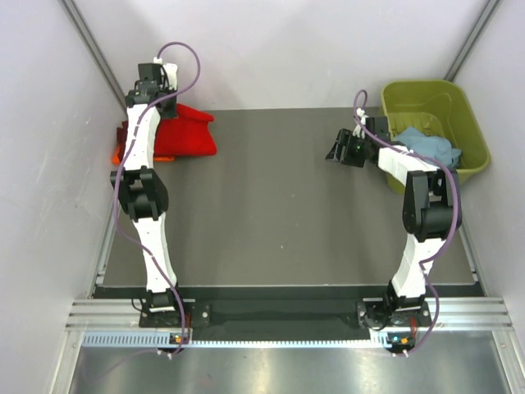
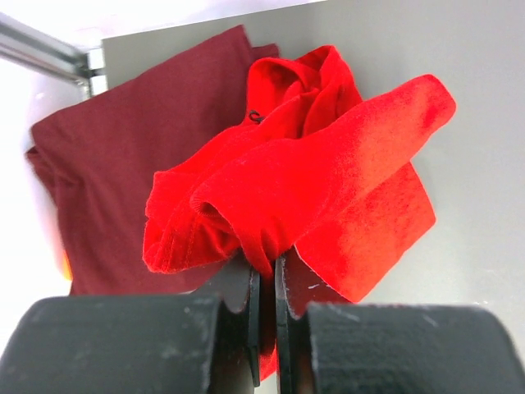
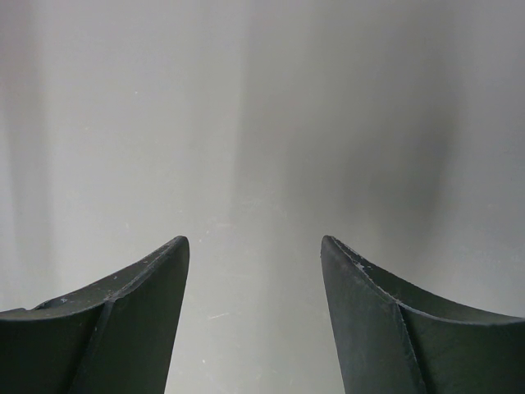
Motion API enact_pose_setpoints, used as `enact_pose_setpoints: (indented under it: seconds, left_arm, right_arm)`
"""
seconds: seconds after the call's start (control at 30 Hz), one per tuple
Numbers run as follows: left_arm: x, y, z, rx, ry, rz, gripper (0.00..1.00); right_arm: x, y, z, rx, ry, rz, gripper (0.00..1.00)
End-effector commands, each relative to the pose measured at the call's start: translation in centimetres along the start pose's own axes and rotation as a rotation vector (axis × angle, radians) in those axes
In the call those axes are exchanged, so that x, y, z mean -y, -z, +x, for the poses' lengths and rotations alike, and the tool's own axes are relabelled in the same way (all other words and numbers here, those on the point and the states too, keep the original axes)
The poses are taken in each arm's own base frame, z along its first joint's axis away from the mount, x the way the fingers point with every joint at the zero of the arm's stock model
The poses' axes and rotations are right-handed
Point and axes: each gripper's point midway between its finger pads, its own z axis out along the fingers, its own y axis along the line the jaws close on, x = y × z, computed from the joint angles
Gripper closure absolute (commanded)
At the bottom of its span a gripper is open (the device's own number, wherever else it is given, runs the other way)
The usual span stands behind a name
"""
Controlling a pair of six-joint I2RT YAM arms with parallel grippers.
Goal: Fold and stack the t-shirts
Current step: Neatly place the folded tshirt to the corner
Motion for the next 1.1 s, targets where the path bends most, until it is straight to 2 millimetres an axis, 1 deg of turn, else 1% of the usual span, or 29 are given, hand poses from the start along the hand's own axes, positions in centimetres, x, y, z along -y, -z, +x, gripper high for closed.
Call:
enact_pose_setpoints:
  seconds: [0.0,0.23,0.37,0.6,0.67,0.73,0.83,0.87,0.93,0.97,1.03,1.07]
  left_arm:
    - [-2.7,4.5,-6.1,0.190,-0.017,-0.111,1.00]
    - [-4.4,5.3,-7.1,0.221,-0.023,-0.189,1.00]
    - [-4.7,5.4,-7.4,0.229,-0.024,-0.202,1.00]
    - [-5.9,6.0,-7.9,0.240,-0.048,-0.265,1.00]
    - [-6.2,5.8,-7.8,0.236,-0.059,-0.282,1.00]
    - [-6.4,5.2,-7.4,0.225,-0.067,-0.296,1.00]
    - [-7.2,3.8,-6.3,0.184,-0.081,-0.344,1.00]
    - [-7.9,3.1,-5.8,0.171,-0.082,-0.377,1.00]
    - [-8.5,2.6,-5.4,0.163,-0.079,-0.405,1.00]
    - [-8.7,1.8,-5.1,0.158,-0.080,-0.418,1.00]
    - [-9.3,1.4,-5.1,0.157,-0.086,-0.451,1.00]
    - [-9.5,0.7,-4.6,0.145,-0.098,-0.462,1.00]
  right_arm:
    - [-1.7,1.6,-2.5,0.084,0.043,-0.032,0.34]
    - [-1.6,1.7,-2.3,0.082,0.046,-0.031,0.34]
    - [-1.6,1.7,-2.2,0.083,0.043,-0.032,0.34]
    - [-1.7,1.8,-2.2,0.084,0.046,-0.033,0.34]
    - [-1.7,1.8,-2.0,0.082,0.044,-0.033,0.34]
    - [-1.7,1.8,-2.1,0.083,0.046,-0.033,0.34]
    - [-1.7,2.0,-2.0,0.085,0.050,-0.030,0.34]
    - [-1.6,2.1,-1.8,0.084,0.050,-0.027,0.34]
    - [-1.7,2.2,-1.7,0.084,0.056,-0.028,0.34]
    - [-1.6,2.3,-1.5,0.079,0.056,-0.026,0.34]
    - [-1.6,2.6,-1.5,0.085,0.059,-0.025,0.34]
    - [-1.5,2.5,-1.2,0.077,0.060,-0.024,0.34]
